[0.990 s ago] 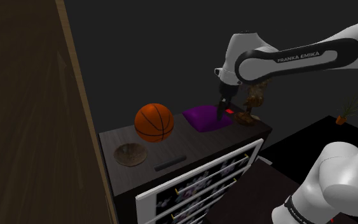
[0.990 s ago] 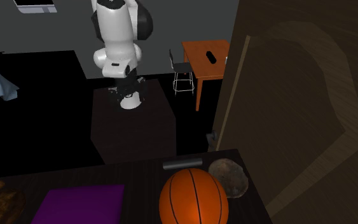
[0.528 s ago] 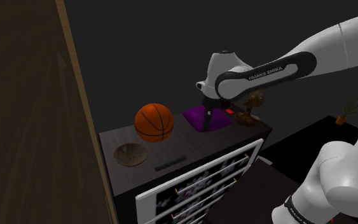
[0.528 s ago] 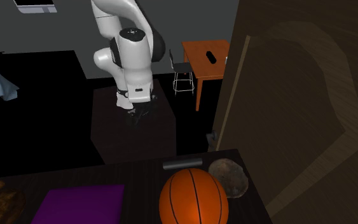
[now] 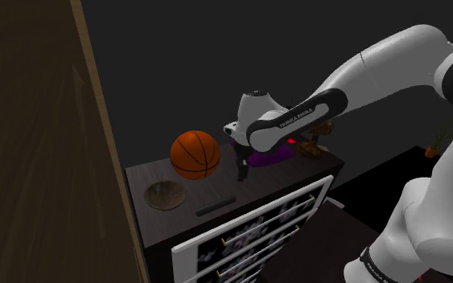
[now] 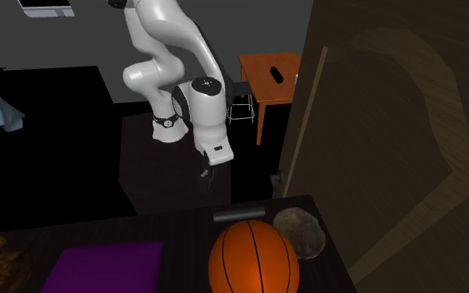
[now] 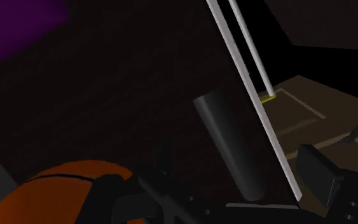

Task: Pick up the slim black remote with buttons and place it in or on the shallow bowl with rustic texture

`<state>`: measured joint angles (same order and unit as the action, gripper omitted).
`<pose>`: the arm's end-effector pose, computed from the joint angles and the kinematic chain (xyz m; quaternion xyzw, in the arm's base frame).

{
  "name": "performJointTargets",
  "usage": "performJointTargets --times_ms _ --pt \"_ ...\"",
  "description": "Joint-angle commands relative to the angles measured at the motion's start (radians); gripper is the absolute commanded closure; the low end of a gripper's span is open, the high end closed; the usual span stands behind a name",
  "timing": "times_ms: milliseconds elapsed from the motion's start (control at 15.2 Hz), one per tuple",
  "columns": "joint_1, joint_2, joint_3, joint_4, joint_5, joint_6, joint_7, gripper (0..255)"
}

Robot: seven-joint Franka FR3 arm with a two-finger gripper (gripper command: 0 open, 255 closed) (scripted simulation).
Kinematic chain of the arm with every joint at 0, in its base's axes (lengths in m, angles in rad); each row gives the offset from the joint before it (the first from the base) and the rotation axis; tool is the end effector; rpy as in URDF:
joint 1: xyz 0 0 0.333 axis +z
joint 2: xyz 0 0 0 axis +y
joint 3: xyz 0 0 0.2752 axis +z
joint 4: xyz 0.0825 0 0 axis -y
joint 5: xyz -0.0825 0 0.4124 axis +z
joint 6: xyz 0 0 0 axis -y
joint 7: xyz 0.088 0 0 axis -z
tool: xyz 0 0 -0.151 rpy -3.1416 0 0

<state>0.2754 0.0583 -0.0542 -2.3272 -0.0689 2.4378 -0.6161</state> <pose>0.5246 0.1155 0.2134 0.9023 0.4297 0.0208 0.0292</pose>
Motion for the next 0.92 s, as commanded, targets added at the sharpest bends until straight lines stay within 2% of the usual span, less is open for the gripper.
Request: performJointTargets --times_ms 0,660,858 --pt "0.008 0.061 0.011 0.021 0.002 0.045 -0.049 0" --pt "0.051 0.377 0.086 0.169 -0.047 0.224 -0.216 0" --pt "0.055 0.418 0.086 0.183 -0.055 0.25 -0.22 0"
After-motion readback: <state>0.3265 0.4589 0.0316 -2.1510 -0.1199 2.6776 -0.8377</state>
